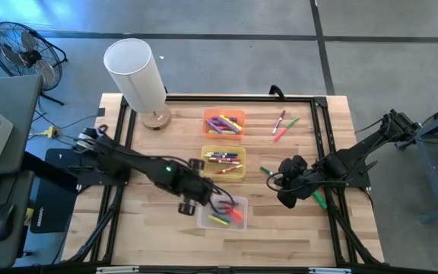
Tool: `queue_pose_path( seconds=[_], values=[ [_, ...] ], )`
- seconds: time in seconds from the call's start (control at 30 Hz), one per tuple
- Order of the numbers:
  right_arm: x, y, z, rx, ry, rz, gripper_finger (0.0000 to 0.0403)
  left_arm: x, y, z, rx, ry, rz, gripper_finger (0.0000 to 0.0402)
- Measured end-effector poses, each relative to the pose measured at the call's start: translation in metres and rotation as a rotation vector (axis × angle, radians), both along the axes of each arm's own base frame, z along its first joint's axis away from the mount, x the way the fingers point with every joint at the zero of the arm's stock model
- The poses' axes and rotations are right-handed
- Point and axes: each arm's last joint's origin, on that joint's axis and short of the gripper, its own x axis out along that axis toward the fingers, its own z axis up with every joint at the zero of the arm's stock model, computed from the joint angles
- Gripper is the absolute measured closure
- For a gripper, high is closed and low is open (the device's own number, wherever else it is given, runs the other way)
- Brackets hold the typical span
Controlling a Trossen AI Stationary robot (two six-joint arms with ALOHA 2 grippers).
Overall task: Pick & Place Markers
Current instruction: Put the green highlighter pen into the orange bin
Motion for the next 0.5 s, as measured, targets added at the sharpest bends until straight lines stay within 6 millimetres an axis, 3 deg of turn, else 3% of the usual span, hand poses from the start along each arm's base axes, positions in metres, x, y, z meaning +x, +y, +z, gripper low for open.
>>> queue_pose_path(
  seconds=[0.1, 0.3, 0.5],
  values=[
    [0.000, -0.001, 0.000, -0.013, -0.003, -0.001, 0.0402, -0.020, 0.009, 0.002, -0.043, -0.071, 0.033, 0.0384],
    [0.006, -0.008, -0.003, 0.007, 0.048, -0.043, 0.0403, -0.062, 0.025, -0.018, -0.142, -0.184, 0.097, 0.0396],
    [0.020, -0.022, -0.028, 0.048, 0.407, -0.181, 0.0403, -0.090, 0.049, -0.034, -0.205, -0.240, 0.182, 0.0400]
  ],
)
